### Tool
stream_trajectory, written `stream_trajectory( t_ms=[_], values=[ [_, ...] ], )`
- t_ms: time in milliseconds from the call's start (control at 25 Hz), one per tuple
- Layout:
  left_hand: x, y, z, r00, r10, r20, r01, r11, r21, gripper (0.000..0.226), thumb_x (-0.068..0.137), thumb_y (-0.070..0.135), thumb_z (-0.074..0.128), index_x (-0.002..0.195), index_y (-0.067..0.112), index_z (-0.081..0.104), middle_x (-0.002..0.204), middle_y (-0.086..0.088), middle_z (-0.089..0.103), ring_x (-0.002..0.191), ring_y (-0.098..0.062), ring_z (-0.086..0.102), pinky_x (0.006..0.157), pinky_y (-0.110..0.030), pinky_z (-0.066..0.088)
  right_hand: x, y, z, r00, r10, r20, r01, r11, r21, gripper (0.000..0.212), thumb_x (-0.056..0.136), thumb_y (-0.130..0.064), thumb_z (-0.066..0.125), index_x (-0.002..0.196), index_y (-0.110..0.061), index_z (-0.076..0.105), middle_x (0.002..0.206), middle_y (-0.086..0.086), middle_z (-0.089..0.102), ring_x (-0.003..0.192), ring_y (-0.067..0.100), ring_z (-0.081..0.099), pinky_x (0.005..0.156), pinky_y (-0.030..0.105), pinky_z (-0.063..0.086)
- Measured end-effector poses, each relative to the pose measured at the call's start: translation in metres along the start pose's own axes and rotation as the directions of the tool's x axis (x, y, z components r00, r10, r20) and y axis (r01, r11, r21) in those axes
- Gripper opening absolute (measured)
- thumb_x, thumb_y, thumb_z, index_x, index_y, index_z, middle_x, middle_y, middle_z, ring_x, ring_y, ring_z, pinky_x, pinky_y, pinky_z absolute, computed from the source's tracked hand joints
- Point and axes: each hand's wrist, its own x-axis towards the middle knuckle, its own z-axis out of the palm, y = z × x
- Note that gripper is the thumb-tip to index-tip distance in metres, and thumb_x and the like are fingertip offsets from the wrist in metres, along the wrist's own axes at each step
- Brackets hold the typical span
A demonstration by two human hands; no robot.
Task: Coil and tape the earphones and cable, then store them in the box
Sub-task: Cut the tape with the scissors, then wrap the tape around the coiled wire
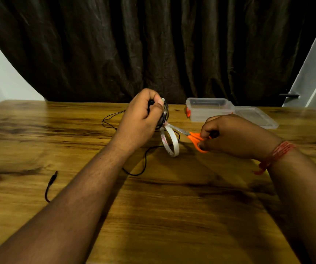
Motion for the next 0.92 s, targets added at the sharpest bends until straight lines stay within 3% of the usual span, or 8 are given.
stream_trajectory(
  t_ms=[120,240,360,440,520,680,800,920],
  values=[
    [-0.001,0.002,0.0,0.999,-0.046,0.018,0.048,0.995,-0.088,0.017,0.099,0.018,0.048,0.087,0.03,0.05,0.086,-0.002,0.058,0.072,-0.009,0.065,0.061,-0.036,0.058,-0.004,0.004,-0.006,0.998,0.034,0.043,-0.033,0.999,-0.014,0.016,0.082,-0.036,0.07,0.071,-0.026,0.065,0.081,-0.006,0.062,0.077,0.007,0.055,0.072,0.029,0.044],
    [-0.003,0.003,0.0,0.996,-0.079,0.047,0.086,0.982,-0.169,0.017,0.1,0.013,0.047,0.088,0.024,0.051,0.086,0.002,0.056,0.07,-0.005,0.067,0.066,-0.05,0.061,-0.009,0.022,-0.016,0.959,0.264,0.101,-0.246,0.955,-0.167,0.023,0.084,-0.039,0.067,0.068,-0.021,0.064,0.072,-0.003,0.063,0.074,0.012,0.058,0.067,0.029,0.044],
    [-0.003,0.003,0.0,0.996,-0.079,0.051,0.087,0.98,-0.179,0.015,0.1,0.015,0.047,0.089,0.024,0.052,0.086,0.001,0.057,0.071,-0.006,0.067,0.066,-0.054,0.06,-0.011,0.042,-0.018,0.8,0.566,0.199,-0.497,0.811,-0.309,0.026,0.086,-0.04,0.067,0.071,-0.019,0.06,0.076,0.002,0.061,0.074,0.018,0.058,0.058,0.025,0.039],
    [-0.003,0.002,0.0,0.995,-0.083,0.057,0.092,0.979,-0.183,0.014,0.1,0.016,0.047,0.089,0.025,0.052,0.088,0.0,0.057,0.073,-0.008,0.068,0.067,-0.054,0.06,-0.013,0.048,-0.018,0.699,0.669,0.252,-0.599,0.74,-0.306,0.023,0.086,-0.035,0.068,0.077,-0.014,0.063,0.08,0.003,0.065,0.074,0.017,0.06,0.057,0.024,0.043],
    [-0.003,0.004,0.0,0.995,-0.082,0.062,0.092,0.979,-0.182,0.013,0.099,0.019,0.047,0.089,0.026,0.052,0.089,0.0,0.057,0.074,-0.009,0.068,0.067,-0.054,0.06,-0.014,0.051,-0.02,0.656,0.699,0.284,-0.615,0.713,-0.337,0.024,0.086,-0.034,0.068,0.077,-0.012,0.064,0.08,0.003,0.066,0.071,0.015,0.06,0.056,0.023,0.044],
    [-0.003,0.006,-0.001,0.995,-0.084,0.058,0.093,0.98,-0.176,0.013,0.099,0.019,0.047,0.089,0.026,0.051,0.087,0.003,0.055,0.071,-0.004,0.066,0.067,-0.054,0.06,-0.018,0.041,-0.023,0.652,0.693,0.307,-0.61,0.72,-0.33,0.02,0.082,-0.028,0.073,0.081,-0.01,0.066,0.077,0.004,0.066,0.063,0.013,0.057,0.051,0.021,0.045],
    [-0.004,0.006,-0.002,0.994,-0.088,0.061,0.097,0.979,-0.177,0.014,0.1,0.016,0.047,0.09,0.024,0.052,0.086,0.004,0.055,0.071,-0.004,0.067,0.067,-0.055,0.06,-0.021,0.038,-0.026,0.653,0.691,0.311,-0.613,0.723,-0.319,0.024,0.084,-0.028,0.071,0.069,-0.011,0.062,0.068,0.004,0.059,0.058,0.013,0.052,0.049,0.023,0.04],
    [-0.004,0.006,-0.002,0.995,-0.084,0.061,0.093,0.981,-0.171,0.014,0.1,0.016,0.047,0.09,0.025,0.052,0.087,0.0,0.058,0.074,-0.009,0.069,0.067,-0.053,0.06,-0.014,0.03,-0.021,0.851,0.515,0.106,-0.469,0.834,-0.291,0.027,0.089,-0.041,0.063,0.076,-0.018,0.06,0.086,0.005,0.064,0.074,0.017,0.055,0.065,0.028,0.043]
  ],
)
